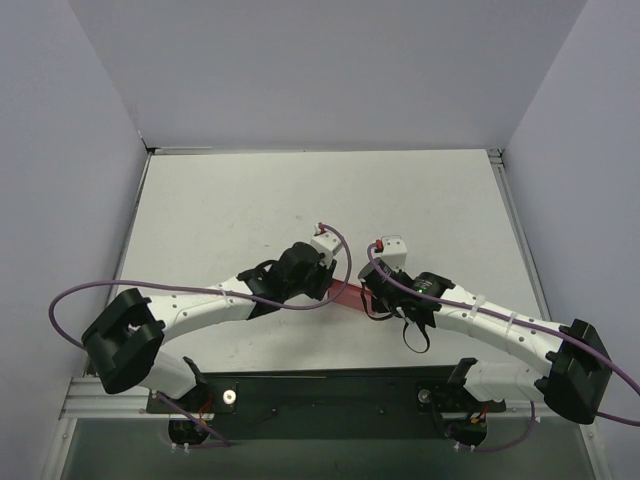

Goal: Fold the paper box

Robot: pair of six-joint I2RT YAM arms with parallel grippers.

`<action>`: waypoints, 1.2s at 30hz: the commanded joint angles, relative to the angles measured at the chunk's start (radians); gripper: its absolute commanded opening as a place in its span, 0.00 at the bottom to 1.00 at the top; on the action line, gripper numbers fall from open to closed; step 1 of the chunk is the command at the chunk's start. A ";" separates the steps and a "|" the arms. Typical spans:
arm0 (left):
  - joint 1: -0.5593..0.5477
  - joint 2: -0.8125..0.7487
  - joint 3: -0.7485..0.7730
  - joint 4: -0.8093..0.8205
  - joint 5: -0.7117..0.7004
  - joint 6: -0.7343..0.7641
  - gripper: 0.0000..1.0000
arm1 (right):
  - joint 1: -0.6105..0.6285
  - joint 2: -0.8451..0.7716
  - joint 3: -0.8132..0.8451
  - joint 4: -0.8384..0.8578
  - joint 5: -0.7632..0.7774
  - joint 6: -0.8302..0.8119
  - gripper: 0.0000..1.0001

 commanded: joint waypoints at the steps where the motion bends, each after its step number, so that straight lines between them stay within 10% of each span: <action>1: -0.006 0.014 0.051 0.011 -0.017 0.017 0.30 | 0.005 0.018 -0.006 -0.069 0.009 0.002 0.00; 15: -0.025 0.043 0.090 -0.009 -0.033 -0.012 0.02 | 0.005 0.025 -0.008 -0.066 0.009 0.000 0.00; 36: -0.031 0.075 0.153 -0.061 -0.017 -0.190 0.00 | 0.005 0.048 -0.006 -0.052 0.000 -0.004 0.00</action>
